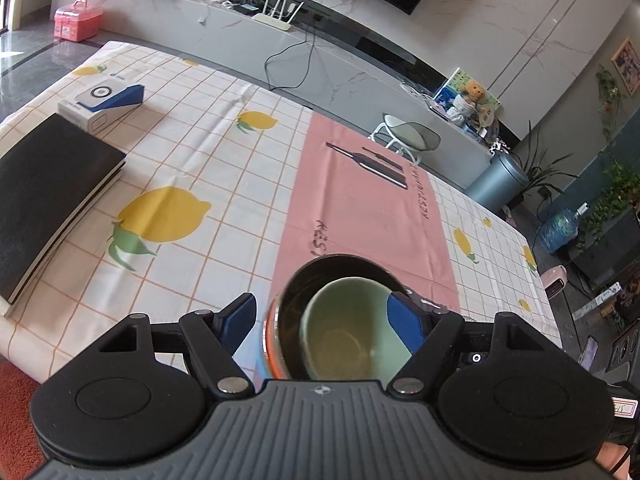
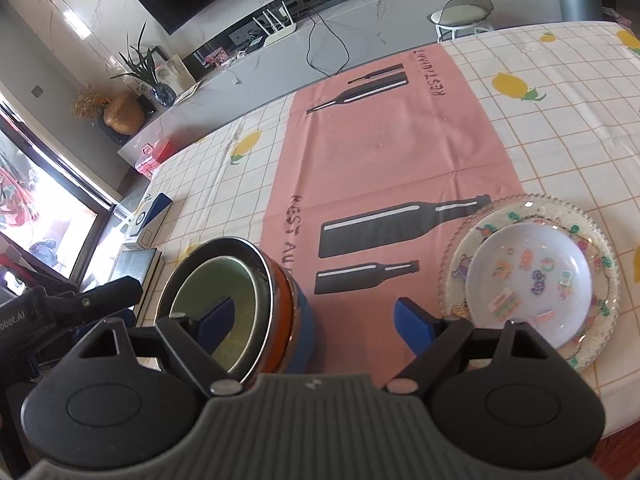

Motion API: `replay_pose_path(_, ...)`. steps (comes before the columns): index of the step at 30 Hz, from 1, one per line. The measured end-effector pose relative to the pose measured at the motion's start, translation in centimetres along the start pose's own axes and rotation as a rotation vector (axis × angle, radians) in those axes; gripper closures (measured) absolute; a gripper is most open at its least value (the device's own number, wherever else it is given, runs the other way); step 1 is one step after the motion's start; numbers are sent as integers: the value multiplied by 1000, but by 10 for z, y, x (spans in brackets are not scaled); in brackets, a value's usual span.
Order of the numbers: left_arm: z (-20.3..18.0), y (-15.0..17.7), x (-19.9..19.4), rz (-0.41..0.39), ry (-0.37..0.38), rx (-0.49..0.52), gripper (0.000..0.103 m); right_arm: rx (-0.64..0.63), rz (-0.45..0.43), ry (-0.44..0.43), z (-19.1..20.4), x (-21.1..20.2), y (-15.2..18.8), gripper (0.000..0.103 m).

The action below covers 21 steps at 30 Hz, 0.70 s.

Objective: Organize plates and bowls
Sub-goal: 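Move both tools to the nested bowl stack and grip its rim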

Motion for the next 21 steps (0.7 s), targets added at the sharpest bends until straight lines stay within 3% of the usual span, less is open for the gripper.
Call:
replay_pose_path(15,33,35,46,109,121,-220,15,146,124,-4,-4,47,13,22)
replay_pose_path(21,29,34,55,134,90,-203,18,127,124,17,3,57,14,26)
Point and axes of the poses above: each gripper's, at about its wrist camera, not at the fingertips, and x roughly the way its jaws point, z to its left, y to its underside, the point moved 5 cm from there along x, roughly the way its jaws point, and after that the axes turned 10 degrees about x, right-handed, at the moved point
